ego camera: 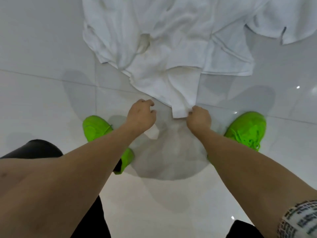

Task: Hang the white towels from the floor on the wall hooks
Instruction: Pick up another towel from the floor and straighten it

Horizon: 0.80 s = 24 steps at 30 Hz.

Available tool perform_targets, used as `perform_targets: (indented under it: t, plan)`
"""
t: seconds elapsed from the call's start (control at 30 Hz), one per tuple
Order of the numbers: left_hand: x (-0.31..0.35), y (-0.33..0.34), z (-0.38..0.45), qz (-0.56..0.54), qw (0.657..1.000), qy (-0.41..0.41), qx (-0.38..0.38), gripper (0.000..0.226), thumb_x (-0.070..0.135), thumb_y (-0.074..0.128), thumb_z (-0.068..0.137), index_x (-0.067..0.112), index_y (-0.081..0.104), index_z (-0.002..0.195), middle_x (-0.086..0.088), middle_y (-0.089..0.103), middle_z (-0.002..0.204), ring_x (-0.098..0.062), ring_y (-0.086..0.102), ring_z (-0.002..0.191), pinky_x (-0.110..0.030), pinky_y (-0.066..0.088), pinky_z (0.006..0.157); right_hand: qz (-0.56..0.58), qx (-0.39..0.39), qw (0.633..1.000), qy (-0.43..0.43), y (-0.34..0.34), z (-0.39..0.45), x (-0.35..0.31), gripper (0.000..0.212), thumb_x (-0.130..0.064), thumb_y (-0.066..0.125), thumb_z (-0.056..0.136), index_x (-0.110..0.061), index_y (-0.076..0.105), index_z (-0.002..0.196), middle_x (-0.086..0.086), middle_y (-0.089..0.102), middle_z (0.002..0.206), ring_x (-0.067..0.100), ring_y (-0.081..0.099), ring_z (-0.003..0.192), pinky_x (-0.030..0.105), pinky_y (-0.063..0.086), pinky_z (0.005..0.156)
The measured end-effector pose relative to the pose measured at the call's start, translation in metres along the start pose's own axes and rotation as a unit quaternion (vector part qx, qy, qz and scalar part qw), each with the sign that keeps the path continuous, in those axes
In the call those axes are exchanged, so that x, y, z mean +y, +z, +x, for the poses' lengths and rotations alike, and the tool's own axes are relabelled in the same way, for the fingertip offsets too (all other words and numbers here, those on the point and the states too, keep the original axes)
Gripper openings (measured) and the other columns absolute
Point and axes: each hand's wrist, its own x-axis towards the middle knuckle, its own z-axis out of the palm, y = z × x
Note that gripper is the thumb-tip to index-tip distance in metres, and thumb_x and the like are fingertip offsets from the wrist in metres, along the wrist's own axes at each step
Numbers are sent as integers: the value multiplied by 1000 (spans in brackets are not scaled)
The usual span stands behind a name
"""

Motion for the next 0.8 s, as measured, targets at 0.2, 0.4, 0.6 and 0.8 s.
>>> perform_targets:
  t: [0.2, 0.4, 0.6, 0.8]
  plan:
    - [45, -60, -82, 27, 998, 48, -15, 37, 31, 54, 94, 16, 58, 128, -12, 54, 127, -29, 53, 116, -33, 38, 97, 79, 66, 995, -7, -79, -88, -14, 14, -15, 53, 92, -12, 66, 88, 17, 70, 95, 39, 61, 94, 30, 31, 67]
    - [146, -181, -208, 50, 991, 118, 35, 37, 29, 55, 94, 15, 59, 128, -14, 57, 124, -28, 51, 117, -28, 33, 92, 154, 159, 974, -49, -231, -223, -30, 9, -10, 56, 87, -9, 65, 85, 18, 70, 93, 39, 62, 93, 34, 37, 68]
    - [316, -302, -344, 90, 968, 207, 113, 42, 31, 56, 93, 16, 56, 132, -12, 57, 126, -27, 53, 115, -28, 36, 89, 234, 255, 933, -95, -422, -346, -13, 10, -6, 56, 86, -5, 66, 84, 12, 69, 82, 34, 64, 86, 26, 29, 62]
    - [515, -359, -460, 150, 906, 360, 162, 64, 24, 62, 86, 25, 39, 145, -2, 43, 147, -23, 41, 134, -32, 35, 104, 266, 345, 887, -155, -640, -435, 50, 20, -17, 50, 92, -6, 67, 88, 6, 66, 83, 27, 63, 81, 33, 49, 69]
